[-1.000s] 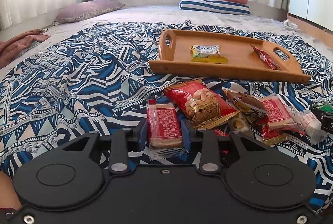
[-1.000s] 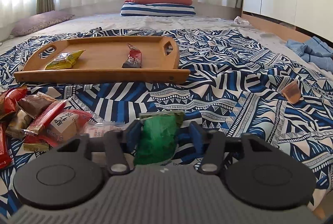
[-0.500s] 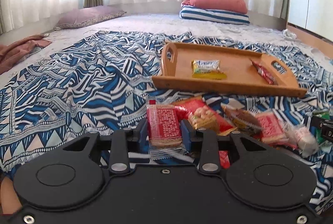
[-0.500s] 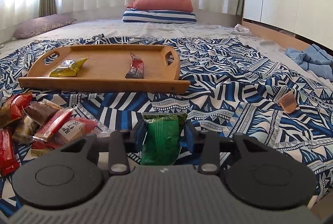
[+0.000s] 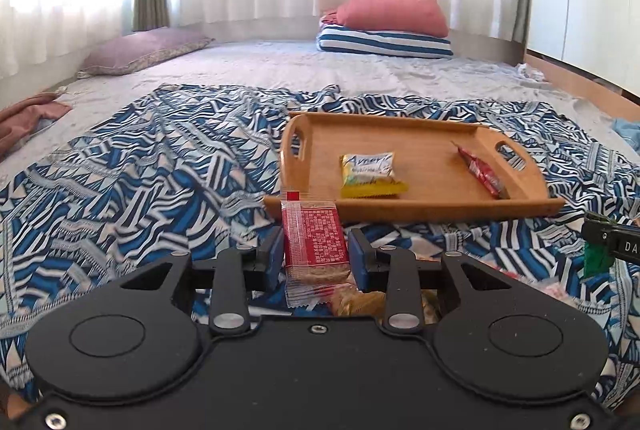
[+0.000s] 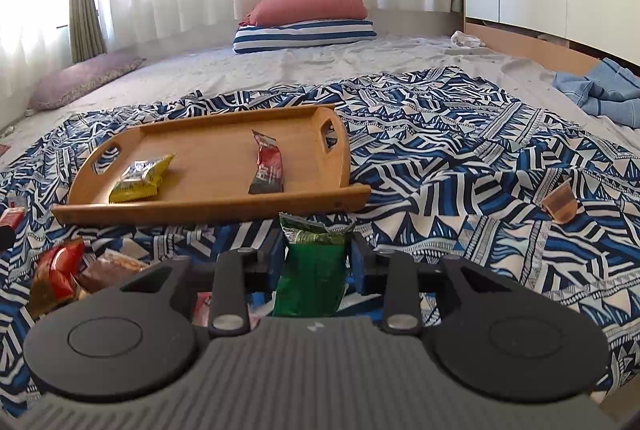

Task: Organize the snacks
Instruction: 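Carry the green packet and red wafer pack over the wooden tray with both tools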

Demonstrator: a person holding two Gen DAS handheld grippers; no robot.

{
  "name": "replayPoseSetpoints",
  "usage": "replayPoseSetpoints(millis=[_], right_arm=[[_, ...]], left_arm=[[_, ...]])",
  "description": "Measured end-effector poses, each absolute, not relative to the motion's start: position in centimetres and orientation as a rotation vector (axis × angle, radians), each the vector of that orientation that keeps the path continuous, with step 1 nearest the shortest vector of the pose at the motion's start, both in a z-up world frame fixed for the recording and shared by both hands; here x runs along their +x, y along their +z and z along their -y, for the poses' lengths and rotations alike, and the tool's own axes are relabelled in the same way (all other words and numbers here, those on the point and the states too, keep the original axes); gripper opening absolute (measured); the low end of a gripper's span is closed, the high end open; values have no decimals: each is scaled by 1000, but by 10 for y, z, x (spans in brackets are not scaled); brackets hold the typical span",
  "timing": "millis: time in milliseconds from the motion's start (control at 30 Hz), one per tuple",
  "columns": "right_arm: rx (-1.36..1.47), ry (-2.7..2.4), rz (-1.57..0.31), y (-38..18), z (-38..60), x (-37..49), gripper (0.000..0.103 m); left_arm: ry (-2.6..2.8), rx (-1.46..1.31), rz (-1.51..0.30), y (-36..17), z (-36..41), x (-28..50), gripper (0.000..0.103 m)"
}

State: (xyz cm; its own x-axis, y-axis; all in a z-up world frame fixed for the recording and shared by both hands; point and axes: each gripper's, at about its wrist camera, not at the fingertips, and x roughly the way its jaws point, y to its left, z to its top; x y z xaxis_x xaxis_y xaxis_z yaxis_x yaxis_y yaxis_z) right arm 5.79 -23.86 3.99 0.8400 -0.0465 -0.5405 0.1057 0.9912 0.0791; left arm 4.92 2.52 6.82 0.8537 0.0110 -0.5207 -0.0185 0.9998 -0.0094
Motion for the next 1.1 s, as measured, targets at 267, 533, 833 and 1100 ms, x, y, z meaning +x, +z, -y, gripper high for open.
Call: replayPoseSetpoints(millis=[267, 533, 833, 1100], right_arm=[[146, -64, -587, 63, 246, 84, 37], [166, -13, -643, 84, 254, 129, 36], [115, 44, -701, 89, 252, 186, 36], [30, 70, -783, 67, 247, 236, 36]], left_arm=[[-45, -70, -587, 87, -32, 84, 32], [-92, -118, -631, 100, -42, 135, 32], [-93, -126, -695, 89, -39, 197, 32], [-60, -112, -740, 66, -40, 238, 32]])
